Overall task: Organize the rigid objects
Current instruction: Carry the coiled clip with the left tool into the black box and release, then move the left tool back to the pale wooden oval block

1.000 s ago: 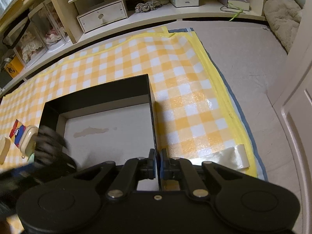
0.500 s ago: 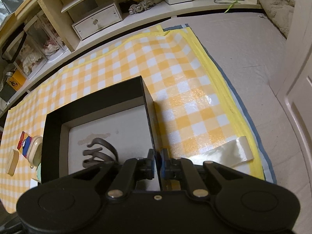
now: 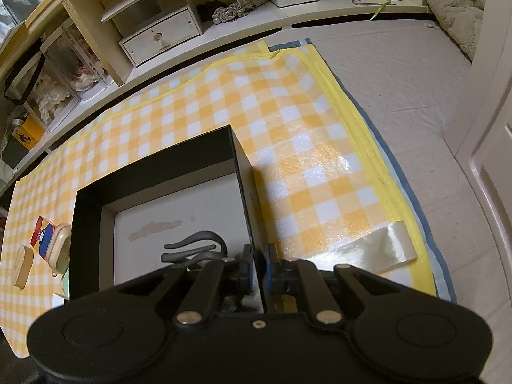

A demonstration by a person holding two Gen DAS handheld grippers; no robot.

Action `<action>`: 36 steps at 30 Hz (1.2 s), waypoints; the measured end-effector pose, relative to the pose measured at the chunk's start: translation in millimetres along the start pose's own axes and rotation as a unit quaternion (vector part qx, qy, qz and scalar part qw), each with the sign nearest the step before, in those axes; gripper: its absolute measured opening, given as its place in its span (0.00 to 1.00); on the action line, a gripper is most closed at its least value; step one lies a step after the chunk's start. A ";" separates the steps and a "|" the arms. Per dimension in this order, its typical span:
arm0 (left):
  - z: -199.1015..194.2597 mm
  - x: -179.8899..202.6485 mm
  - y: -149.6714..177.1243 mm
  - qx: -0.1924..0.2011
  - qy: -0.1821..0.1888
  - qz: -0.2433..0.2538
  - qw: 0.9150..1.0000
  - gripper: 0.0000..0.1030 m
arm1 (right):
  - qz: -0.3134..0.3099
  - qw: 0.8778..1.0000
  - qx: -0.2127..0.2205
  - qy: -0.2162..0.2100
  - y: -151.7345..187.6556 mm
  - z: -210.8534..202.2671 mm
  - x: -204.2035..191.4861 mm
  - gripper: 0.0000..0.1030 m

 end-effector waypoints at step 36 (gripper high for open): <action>-43.5 7.1 -6.7 0.030 -0.078 0.165 0.983 1.00 | 0.000 1.000 0.002 0.007 0.4 -0.8 0.4 0.07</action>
Point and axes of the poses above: each gripper's, at about its wrist camera, not at the fingertips, and z roughly the way its jaws point, x to its right, y to its underside, the point moved 8 cm from there along z, roughly the way its jaws point, and after that the axes turned 14 degrees about -y, right-handed, at the moved point
